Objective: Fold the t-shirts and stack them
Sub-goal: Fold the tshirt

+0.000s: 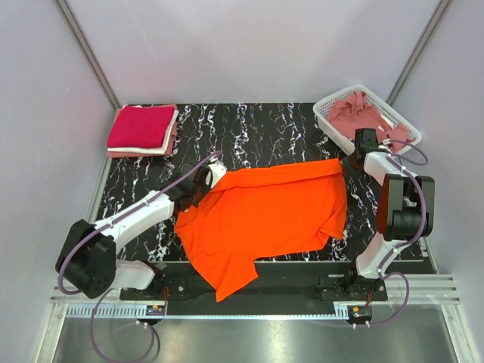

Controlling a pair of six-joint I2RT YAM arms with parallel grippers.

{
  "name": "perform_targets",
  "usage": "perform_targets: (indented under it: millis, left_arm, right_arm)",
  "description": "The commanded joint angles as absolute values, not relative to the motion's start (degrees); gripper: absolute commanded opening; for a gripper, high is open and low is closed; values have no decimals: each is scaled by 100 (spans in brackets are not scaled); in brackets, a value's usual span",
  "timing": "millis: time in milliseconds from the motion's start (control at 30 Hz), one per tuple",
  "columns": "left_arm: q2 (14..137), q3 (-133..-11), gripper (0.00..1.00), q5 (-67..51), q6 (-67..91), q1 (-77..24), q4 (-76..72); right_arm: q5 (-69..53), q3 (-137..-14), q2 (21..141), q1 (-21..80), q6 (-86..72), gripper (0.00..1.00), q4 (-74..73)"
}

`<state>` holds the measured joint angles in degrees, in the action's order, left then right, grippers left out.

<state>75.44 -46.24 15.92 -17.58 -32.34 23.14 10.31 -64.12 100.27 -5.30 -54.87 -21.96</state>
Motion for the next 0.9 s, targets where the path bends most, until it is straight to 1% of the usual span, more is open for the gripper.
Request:
perform_targets:
  millis: [0,200,333,567,867]
  left_arm:
    - [7278,-4816,0,1775,-1784,-3322,2505]
    - [7181,-4755,0,1749,-1688,-3436,2733]
    - [7250,-4667,0,1688,-1635,-3507,2777]
    - [7119,-4614,0,1644,-1573,-3568,2979]
    - [7093,-4720,0,1126,-1152,-3726,3542]
  right_arm:
    - [1002,-6337,10055,-554,-5080,2,-2013]
    - [923,-6065,10011,-554,-4992,4,-1811]
    - [888,-5968,9993,-554,-5019,8,-1749]
    - [870,-5828,9879,-554,-5071,9,-1749]
    - [896,-5792,9853,-554,-5036,11,-1766]
